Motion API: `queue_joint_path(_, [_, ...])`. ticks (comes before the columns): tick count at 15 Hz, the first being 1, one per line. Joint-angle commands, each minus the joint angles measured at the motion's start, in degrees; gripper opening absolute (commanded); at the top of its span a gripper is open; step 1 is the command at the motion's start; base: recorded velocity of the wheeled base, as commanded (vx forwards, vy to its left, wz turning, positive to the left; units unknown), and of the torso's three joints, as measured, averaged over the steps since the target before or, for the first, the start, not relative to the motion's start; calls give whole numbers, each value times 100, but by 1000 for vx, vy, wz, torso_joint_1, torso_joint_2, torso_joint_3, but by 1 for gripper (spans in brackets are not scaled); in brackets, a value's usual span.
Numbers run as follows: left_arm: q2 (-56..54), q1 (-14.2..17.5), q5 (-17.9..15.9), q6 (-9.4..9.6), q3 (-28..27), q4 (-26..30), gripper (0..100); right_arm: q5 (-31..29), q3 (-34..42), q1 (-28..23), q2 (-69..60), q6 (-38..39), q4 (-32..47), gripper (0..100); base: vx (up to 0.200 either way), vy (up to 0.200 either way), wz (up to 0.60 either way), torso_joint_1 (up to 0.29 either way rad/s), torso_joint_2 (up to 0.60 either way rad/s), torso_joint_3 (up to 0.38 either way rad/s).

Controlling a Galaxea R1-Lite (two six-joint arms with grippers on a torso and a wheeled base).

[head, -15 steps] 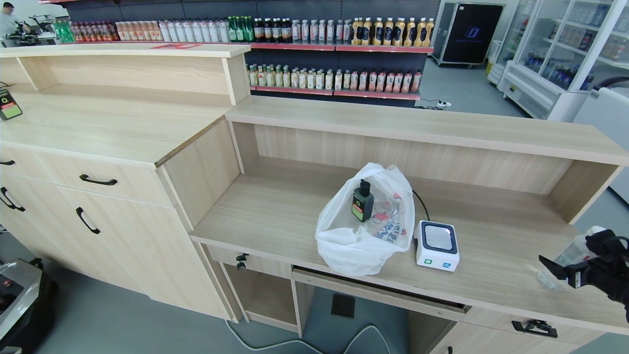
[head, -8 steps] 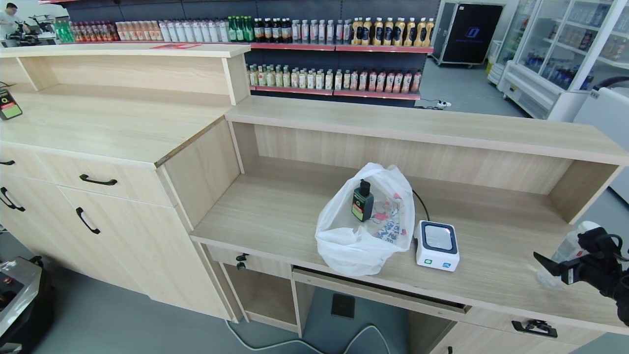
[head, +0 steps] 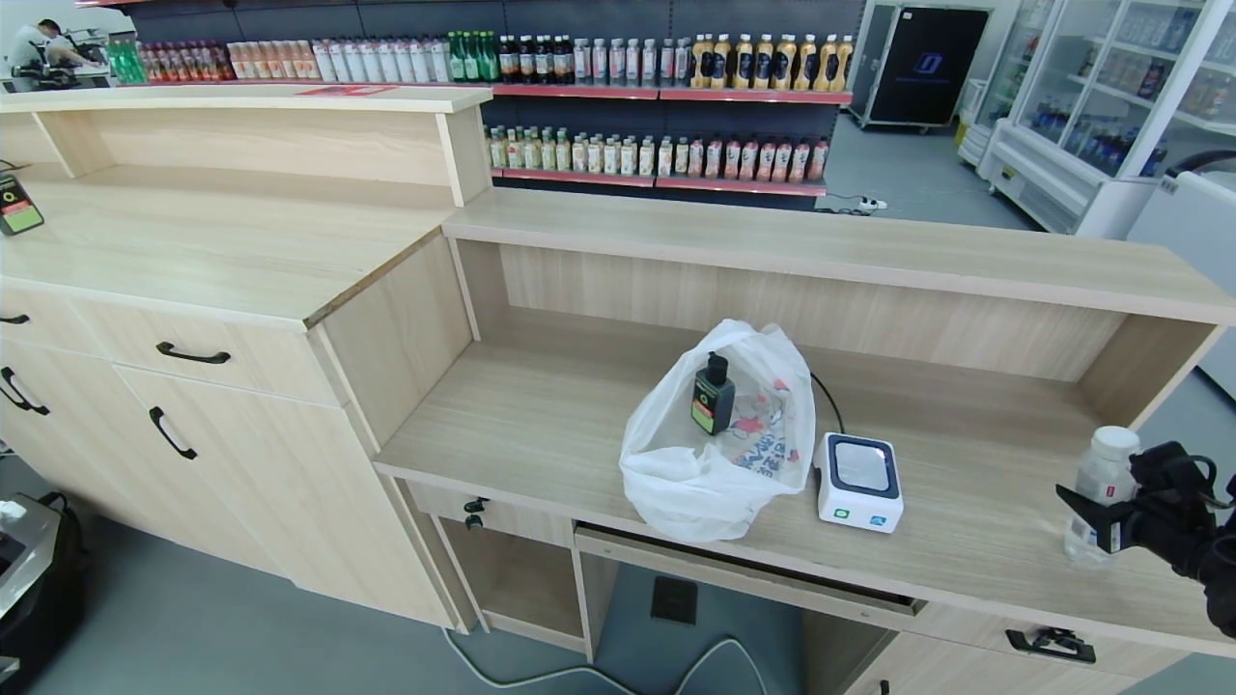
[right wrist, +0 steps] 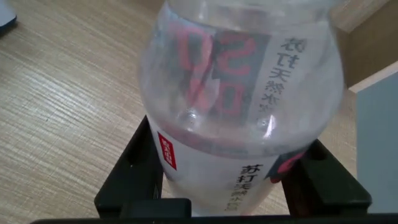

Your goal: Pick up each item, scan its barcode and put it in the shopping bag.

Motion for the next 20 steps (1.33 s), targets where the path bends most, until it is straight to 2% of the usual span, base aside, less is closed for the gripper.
queue_joint_path(1, [0, 6, 4, 0, 0, 0, 0, 0, -11, 8, 4, 25, -1, 0, 0, 0, 0, 0, 0, 0])
queue_joint_path(5, [0, 6, 4, 0, 0, 0, 0, -35, -3, 16, -48, 394, -1, 0, 0, 0, 0, 0, 0, 0])
queue_joint_path(7, [0, 6, 4, 0, 0, 0, 0, -316, 15, 78, -171, 843, 34, 0, 0, 0, 0, 0, 0, 0])
queue_joint_path(9, [0, 6, 4, 0, 0, 0, 0, -870, 76, 298, -620, 2205, 306, 0, 0, 0, 0, 0, 0, 0])
queue_joint_path(11, [0, 6, 4, 0, 0, 0, 0, -905, 33, 359, -1024, 2803, 834, 0, 0, 0, 0, 0, 0, 0])
queue_joint_path(12, [0, 6, 4, 0, 0, 0, 0, -879, -47, 386, -1534, 3224, 1607, 0, 0, 0, 0, 0, 0, 0])
queue_joint_path(15, [0, 6, 4, 0, 0, 0, 0, -809, -416, 737, -2650, 4288, 2925, 0, 0, 0, 0, 0, 0, 0])
queue_joint_path(17, [0, 6, 4, 0, 0, 0, 0, -422, -750, 1071, -3687, 4930, 3927, 0, 0, 0, 0, 0, 0, 0])
queue_joint_path(20, [0, 6, 4, 0, 0, 0, 0, 396, -1075, 1748, -5093, 5281, 5105, 0, 0, 0, 0, 0, 0, 0])
